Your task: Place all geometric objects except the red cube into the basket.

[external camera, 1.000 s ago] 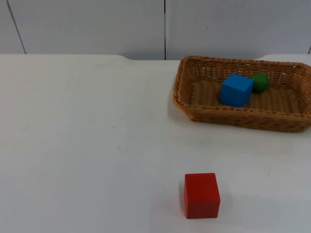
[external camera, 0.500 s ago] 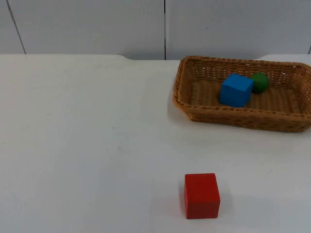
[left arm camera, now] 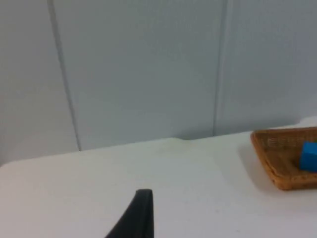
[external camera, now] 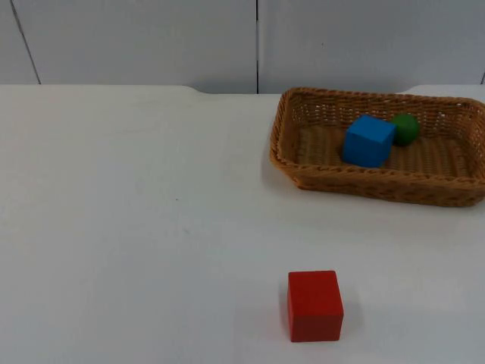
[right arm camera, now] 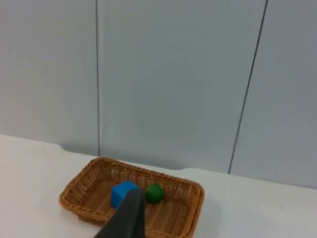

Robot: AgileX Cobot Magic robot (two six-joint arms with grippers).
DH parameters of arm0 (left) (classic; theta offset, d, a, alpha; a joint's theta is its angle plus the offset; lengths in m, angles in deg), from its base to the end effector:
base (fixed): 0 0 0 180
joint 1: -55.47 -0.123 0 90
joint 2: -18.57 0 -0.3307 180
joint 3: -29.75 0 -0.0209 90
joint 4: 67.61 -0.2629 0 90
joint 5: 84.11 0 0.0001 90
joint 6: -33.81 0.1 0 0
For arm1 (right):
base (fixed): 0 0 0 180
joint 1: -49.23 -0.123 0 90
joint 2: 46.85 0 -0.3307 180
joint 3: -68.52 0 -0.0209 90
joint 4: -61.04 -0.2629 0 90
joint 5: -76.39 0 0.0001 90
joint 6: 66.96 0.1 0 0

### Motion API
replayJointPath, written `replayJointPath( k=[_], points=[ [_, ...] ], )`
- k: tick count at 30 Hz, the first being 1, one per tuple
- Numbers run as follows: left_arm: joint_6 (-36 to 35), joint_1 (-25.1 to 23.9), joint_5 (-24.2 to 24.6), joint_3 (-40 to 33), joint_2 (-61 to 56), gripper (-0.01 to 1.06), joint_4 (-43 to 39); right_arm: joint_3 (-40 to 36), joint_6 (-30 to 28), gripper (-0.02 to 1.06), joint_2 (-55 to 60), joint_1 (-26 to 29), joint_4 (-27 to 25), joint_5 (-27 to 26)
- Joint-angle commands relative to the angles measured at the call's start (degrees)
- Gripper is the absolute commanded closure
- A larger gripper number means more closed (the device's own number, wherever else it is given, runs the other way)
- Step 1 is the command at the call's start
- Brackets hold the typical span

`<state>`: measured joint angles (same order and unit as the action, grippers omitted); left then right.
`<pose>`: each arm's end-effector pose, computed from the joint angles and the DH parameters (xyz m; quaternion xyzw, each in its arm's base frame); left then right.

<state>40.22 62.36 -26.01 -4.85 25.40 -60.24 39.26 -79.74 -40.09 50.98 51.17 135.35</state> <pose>-0.0728 -0.0022 0.3571 0.0975 0.7556 -0.0663 0.6443 -0.0916 0.0175 0.3788 -0.0876 0.7294 -0.0015 0.6785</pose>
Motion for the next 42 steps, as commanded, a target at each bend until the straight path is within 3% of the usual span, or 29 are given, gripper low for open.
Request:
replayJointPath(
  k=[1, 7, 10, 16, 21, 26, 42],
  points=[
    [6.79, -3.1, 1.59, -1.48, -0.12, 0.0, 2.43, -0.24, -0.32, -0.01, -0.06, 0.37, -2.09, 2.49],
    [3.61, -2.3, 2.54, -10.55, -0.12, 0.0, 3.8, -4.1, -0.11, -0.01, -0.06, 0.37, -2.91, 4.68],
    [0.64, -2.3, 2.3, -14.1, -0.12, 0.0, 2.93, -7.24, 3.04, -0.01, -0.06, 0.37, -2.91, 4.84],
    [0.28, -2.3, 3.33, -14.31, -0.12, 0.0, -1.85, -11.26, 4.29, -0.01, -0.06, 0.37, -1.96, 5.11],
    [-6.4, -2.3, 5.05, -14.31, -0.12, 0.0, -10.27, -16.36, 4.14, -0.01, -0.06, 0.37, 3.06, 4.46],
    [-8.97, -2.3, 5.05, -14.31, -0.12, 0.0, -12.82, -19.06, 4.24, -0.01, -0.06, 0.37, 4.99, 3.67],
    [-9.41, -2.3, 3.49, -15.47, -0.12, 0.0, -10.22, -19.5, 5.89, -0.01, -0.06, 0.37, 6.33, 3.11]
  ],
)
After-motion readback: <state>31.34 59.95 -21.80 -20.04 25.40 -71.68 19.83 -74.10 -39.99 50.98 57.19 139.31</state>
